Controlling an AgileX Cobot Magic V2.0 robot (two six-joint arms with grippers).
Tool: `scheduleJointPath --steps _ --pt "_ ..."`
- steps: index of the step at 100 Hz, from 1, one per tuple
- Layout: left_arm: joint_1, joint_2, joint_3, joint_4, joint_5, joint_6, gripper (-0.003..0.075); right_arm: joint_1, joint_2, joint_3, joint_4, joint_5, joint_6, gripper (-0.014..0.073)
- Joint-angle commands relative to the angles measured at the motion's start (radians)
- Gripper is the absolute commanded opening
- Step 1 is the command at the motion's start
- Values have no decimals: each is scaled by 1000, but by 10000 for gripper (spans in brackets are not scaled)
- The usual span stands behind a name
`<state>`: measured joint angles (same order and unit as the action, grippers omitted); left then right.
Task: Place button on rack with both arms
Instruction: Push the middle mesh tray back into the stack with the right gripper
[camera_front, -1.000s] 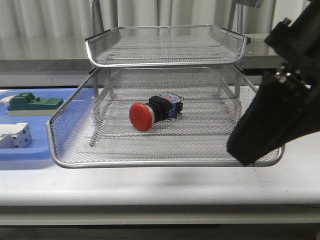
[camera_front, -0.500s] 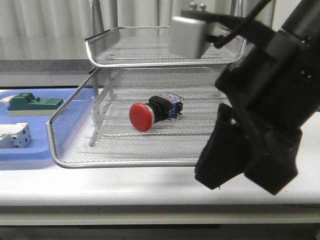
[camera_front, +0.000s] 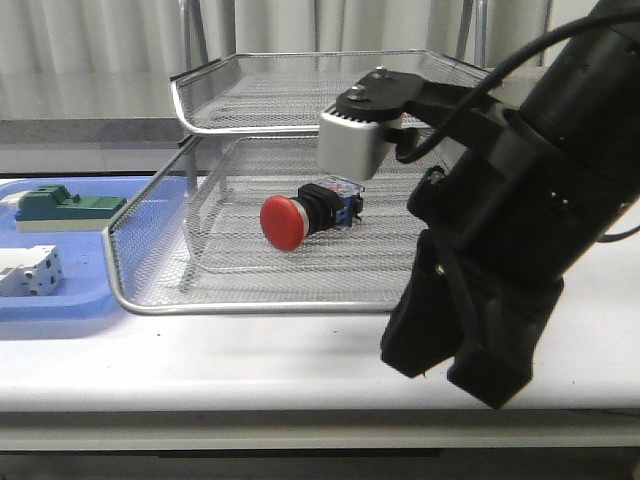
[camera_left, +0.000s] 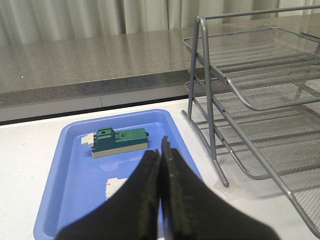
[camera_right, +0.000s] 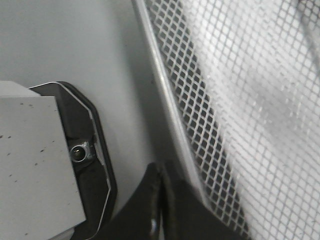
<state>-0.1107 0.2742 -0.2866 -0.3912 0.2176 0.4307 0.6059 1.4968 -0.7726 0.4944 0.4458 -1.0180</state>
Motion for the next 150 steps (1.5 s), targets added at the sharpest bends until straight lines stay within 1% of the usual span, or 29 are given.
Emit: scheduleJointPath --steps 1,19,34,56,68,81,102,116,130,141,150 --pt "2 10 -26 -16 -78 -7 -20 -4 -26 -27 -17 -108 -10 -69" --pt "2 10 -26 -16 -78 -7 -20 -40 -24 -31 -37 -179 -10 -69" --pt "2 10 -26 -16 -78 -7 -20 -99 8 -78 -55 -176 -10 -69" --pt "2 10 -26 -16 -78 -7 -20 -150 70 -175 -71 -167 -10 -69" --pt "2 10 -26 -16 -78 -7 -20 -166 85 -211 -71 -147 -10 -69" --pt "2 10 -26 -16 -78 -7 -20 -167 85 -215 -71 -137 -10 -69" --pt "2 10 -26 -16 -78 -7 -20 -167 79 -215 -67 -49 2 -69" --pt "2 10 -26 -16 -78 -7 -20 -167 36 -214 -58 35 70 -64" --pt "2 10 -26 -16 -78 -7 -20 -173 -46 -212 -62 91 196 -60" --pt "2 10 -26 -16 -78 -7 -20 -173 -128 -202 -106 100 307 -60" --pt "2 10 -26 -16 -78 -7 -20 -173 -208 -185 -188 100 435 -60"
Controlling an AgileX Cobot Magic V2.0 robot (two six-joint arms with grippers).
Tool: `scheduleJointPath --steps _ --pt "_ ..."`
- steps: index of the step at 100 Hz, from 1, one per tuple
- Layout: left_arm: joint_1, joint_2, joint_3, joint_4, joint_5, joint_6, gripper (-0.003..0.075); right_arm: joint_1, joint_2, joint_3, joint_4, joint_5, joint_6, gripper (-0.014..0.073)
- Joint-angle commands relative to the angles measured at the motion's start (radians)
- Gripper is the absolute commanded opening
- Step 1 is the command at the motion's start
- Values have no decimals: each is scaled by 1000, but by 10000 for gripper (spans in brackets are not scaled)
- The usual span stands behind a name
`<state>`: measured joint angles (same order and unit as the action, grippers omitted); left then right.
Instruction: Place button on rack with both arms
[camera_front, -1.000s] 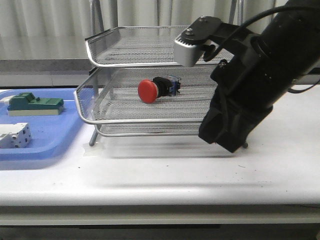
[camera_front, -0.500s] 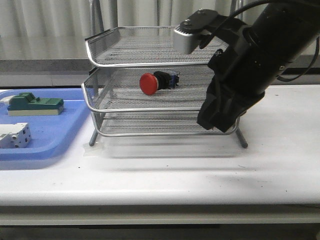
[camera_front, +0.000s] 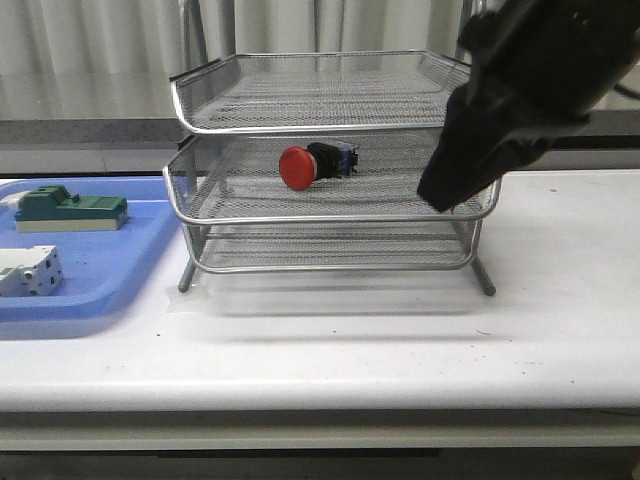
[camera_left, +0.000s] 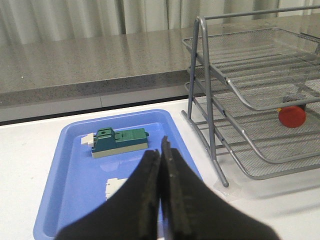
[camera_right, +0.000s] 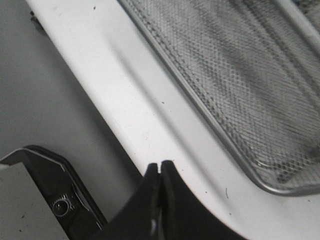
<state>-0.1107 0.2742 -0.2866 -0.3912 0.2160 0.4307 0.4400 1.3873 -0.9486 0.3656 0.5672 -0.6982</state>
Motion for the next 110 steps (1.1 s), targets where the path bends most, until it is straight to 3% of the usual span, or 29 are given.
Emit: scheduleJointPath --steps 1,23,44,79,110 --pt "2 10 -26 -16 -77 -7 -20 -8 -112 -8 -66 -22 126 -60" --pt "2 10 -26 -16 -77 -7 -20 -34 -317 42 -328 14 515 -60" --pt "2 10 -26 -16 -77 -7 -20 -58 -531 131 -512 77 744 -60" --pt "2 10 -26 -16 -77 -7 -20 -67 -913 307 -637 219 908 -60" --pt "2 10 -26 -16 -77 -7 -20 -67 -1138 372 -653 278 910 -60"
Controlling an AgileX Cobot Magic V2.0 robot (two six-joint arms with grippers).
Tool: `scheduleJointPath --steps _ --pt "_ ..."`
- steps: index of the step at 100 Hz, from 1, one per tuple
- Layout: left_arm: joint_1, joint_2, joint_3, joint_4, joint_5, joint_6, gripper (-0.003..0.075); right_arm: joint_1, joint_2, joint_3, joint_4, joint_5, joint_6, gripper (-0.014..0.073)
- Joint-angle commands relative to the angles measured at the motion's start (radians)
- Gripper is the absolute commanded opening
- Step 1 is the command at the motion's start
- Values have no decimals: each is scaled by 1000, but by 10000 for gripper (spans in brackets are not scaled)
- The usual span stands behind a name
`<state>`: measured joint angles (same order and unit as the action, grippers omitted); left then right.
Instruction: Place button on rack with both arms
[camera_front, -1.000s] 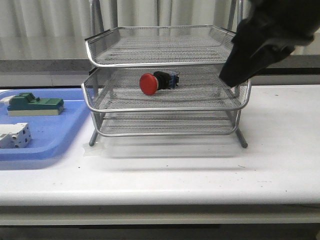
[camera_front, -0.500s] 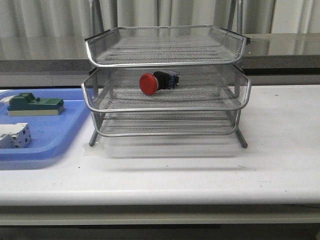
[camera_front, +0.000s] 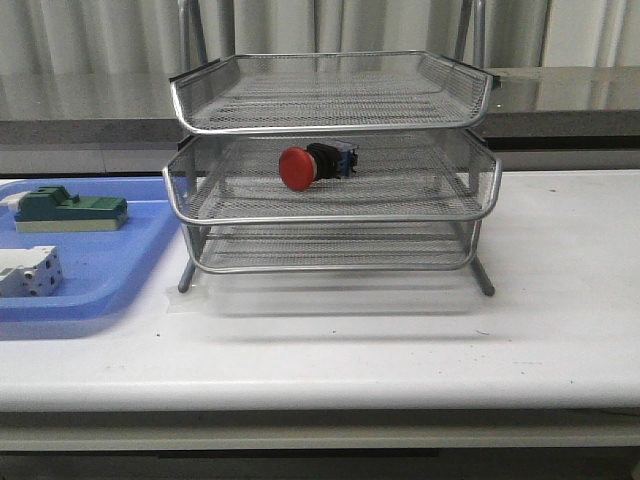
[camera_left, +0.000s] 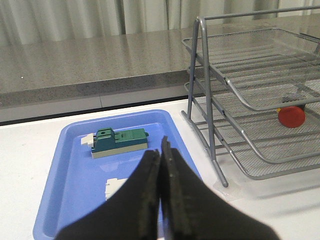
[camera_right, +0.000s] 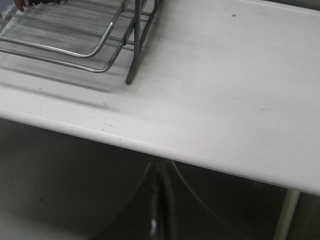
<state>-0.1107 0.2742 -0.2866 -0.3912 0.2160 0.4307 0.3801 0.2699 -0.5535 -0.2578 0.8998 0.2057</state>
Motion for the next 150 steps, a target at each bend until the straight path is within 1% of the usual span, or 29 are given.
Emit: scheduleJointPath --steps 1,69,81,88,101,114,128,136,150 --pt "2 10 -26 -16 -77 -7 -20 -7 -23 -23 -29 -53 6 -60" --pt "2 10 -26 -16 -77 -7 -20 -7 -27 -23 -29 -55 6 -60" --pt "2 10 -26 -16 -77 -7 -20 -9 -27 -23 -28 -77 6 -60" --pt "2 10 -26 -16 -77 -7 -20 -18 -27 -12 -29 -130 6 -60" --pt "2 10 -26 -16 -77 -7 -20 -77 -28 54 -23 -290 6 -60" --pt "2 10 -26 -16 -77 -7 -20 -161 -29 161 42 -473 6 -60" --pt "2 10 -26 -16 -77 -7 -20 -240 -48 281 90 -628 6 -60" --pt "2 10 -26 -16 -77 -7 -20 -261 -96 337 95 -671 6 -60" --pt "2 10 -26 -16 -77 -7 -20 -272 -204 410 118 -677 6 -60"
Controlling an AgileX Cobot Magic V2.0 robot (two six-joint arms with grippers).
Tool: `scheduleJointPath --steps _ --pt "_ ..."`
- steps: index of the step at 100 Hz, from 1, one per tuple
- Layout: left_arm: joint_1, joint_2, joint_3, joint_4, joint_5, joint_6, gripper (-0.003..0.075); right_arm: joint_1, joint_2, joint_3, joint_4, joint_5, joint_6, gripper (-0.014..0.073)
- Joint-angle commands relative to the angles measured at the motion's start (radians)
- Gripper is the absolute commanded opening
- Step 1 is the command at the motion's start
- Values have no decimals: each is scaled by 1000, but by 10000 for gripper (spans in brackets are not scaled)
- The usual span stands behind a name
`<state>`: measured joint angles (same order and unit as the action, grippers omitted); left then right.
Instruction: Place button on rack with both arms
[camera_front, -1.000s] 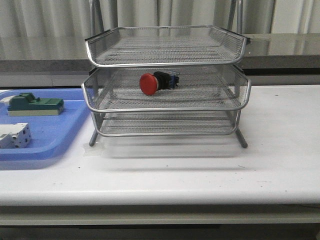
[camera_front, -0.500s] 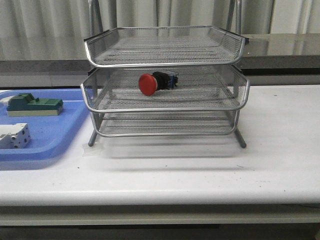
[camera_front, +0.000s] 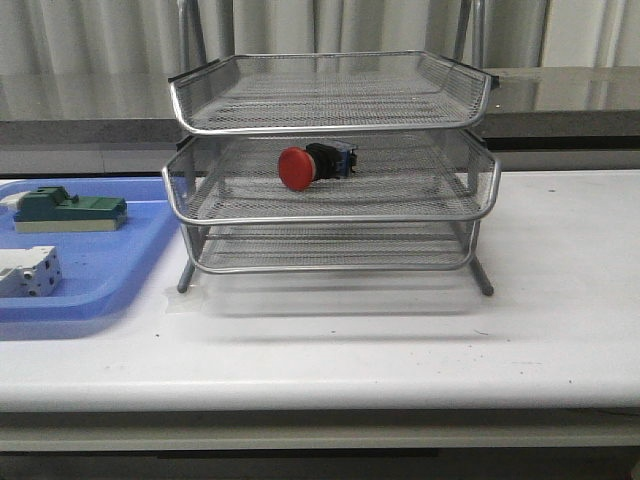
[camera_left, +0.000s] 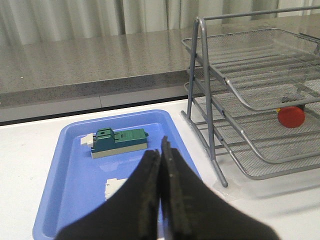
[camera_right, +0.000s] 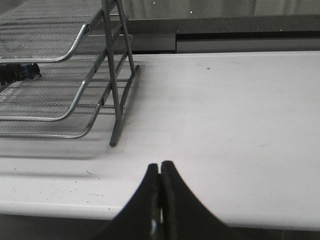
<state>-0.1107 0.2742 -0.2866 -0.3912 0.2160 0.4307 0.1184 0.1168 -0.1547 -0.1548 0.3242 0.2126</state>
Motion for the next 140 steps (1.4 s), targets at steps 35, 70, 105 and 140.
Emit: scheduleJointPath --steps 35,70,105,140 --pt "2 10 -26 -16 -75 -7 -20 -65 -148 123 41 -143 -2 -60" --pt "2 10 -26 -16 -75 -7 -20 -65 -148 165 38 -270 -13 -60" --pt "2 10 -26 -16 -75 -7 -20 -65 -148 165 42 -267 -13 -60" --pt "2 10 -26 -16 -75 -7 -20 -65 -148 165 42 -267 -13 -60"
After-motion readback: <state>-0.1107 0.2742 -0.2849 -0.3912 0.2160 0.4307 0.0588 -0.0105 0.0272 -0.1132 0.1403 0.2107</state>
